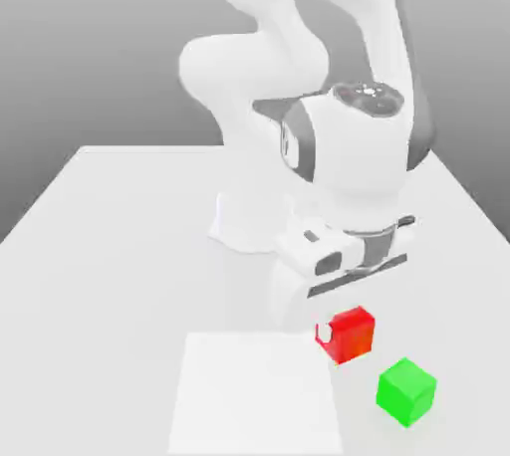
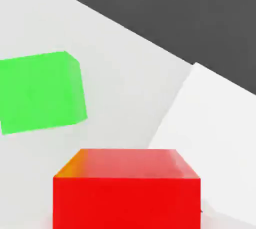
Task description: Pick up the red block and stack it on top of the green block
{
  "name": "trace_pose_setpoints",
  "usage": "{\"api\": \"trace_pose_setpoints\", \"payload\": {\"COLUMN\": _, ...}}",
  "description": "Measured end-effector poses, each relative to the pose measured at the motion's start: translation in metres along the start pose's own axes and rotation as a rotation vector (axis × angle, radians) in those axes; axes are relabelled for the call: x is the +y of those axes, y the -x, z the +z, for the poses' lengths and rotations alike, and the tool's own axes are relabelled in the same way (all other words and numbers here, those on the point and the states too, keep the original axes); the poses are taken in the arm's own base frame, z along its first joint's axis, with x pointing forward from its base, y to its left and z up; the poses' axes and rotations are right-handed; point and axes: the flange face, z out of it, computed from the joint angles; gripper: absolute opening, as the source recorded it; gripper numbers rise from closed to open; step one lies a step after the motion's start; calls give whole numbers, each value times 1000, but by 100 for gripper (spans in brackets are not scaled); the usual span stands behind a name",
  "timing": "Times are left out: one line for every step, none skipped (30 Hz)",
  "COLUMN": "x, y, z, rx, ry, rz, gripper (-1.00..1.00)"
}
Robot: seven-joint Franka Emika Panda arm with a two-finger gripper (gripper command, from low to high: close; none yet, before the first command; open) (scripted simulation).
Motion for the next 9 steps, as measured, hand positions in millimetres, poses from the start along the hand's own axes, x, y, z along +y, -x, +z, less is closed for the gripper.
{"api": "trace_pose_setpoints", "payload": {"x": -11, "y": -1, "z": 0, "rx": 0, "ry": 0, "rz": -7, "gripper": -100}}
{"api": "trace_pose_setpoints", "payload": {"x": -15, "y": -3, "z": 7, "rx": 0, "ry": 0, "rz": -7, "gripper": -100}}
{"api": "trace_pose_setpoints", "payload": {"x": -17, "y": -4, "z": 17, "rx": 0, "ry": 0, "rz": -6, "gripper": -100}}
{"api": "trace_pose_setpoints", "payload": {"x": -18, "y": -4, "z": 28, "rx": 0, "ry": 1, "rz": -6, "gripper": -100}}
{"api": "trace_pose_setpoints", "payload": {"x": -18, "y": -4, "z": 41, "rx": 0, "ry": 1, "rz": -6, "gripper": -100}}
{"api": "trace_pose_setpoints", "payload": {"x": -18, "y": -4, "z": 51, "rx": 0, "ry": 1, "rz": -6, "gripper": 100}}
{"api": "trace_pose_setpoints", "payload": {"x": -18, "y": -4, "z": 51, "rx": 0, "ry": 1, "rz": -6, "gripper": 100}}
{"api": "trace_pose_setpoints", "payload": {"x": -18, "y": -4, "z": 51, "rx": 0, "ry": 1, "rz": -6, "gripper": 100}}
{"api": "trace_pose_setpoints", "payload": {"x": -18, "y": -4, "z": 51, "rx": 0, "ry": 1, "rz": -6, "gripper": 100}}
